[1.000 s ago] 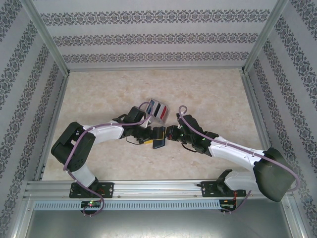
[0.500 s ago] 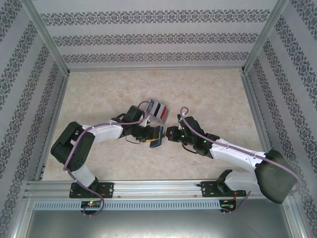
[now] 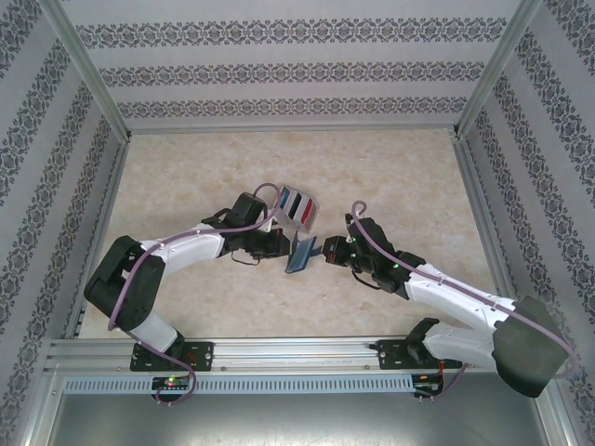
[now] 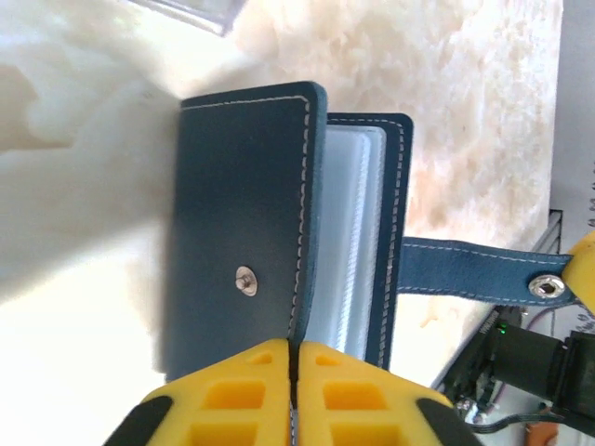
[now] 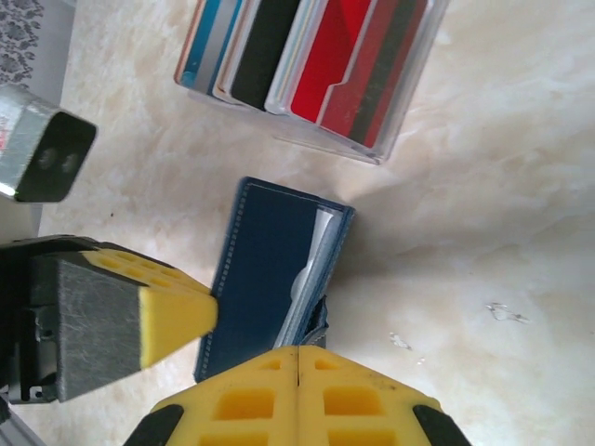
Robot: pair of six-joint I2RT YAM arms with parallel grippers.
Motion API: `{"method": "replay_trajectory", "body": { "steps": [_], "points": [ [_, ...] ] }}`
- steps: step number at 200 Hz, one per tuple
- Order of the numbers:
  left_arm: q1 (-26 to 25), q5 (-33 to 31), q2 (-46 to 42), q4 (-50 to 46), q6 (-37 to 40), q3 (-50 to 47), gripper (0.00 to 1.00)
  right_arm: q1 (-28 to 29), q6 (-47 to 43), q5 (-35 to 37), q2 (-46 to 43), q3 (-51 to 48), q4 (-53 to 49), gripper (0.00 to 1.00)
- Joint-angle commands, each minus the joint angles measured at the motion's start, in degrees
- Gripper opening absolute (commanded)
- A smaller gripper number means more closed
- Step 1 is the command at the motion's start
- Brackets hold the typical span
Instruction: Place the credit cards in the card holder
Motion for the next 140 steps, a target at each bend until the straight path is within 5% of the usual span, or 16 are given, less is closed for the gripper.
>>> {"method": "replay_trajectory", "body": {
  "steps": [1, 58, 87, 140],
  "points": [
    [0.99, -4.79, 0.44, -6.14, 3.27, 0.61, 0.03, -1.20, -2.39, 1.53, -0.92, -0.92, -2.78, 0.00],
    [2.22, -6.01, 2.30, -10.49, 5.00, 1.38, 0.00, -7.39, -9.44, 2.02, 0.70, 2.81, -17.00, 0.00],
    [2.17, -3.60, 3.00, -5.98, 2.79, -1.33, 0.00, -8.73, -11.53, -0.47, 3.93, 2.94, -16.36, 0.29],
    [2.22, -2.68, 1.43, 1.49, -4.03, -6.54, 0.00, -8.03, -6.61, -12.36, 6.85, -0.54, -6.03, 0.46]
  ]
}}
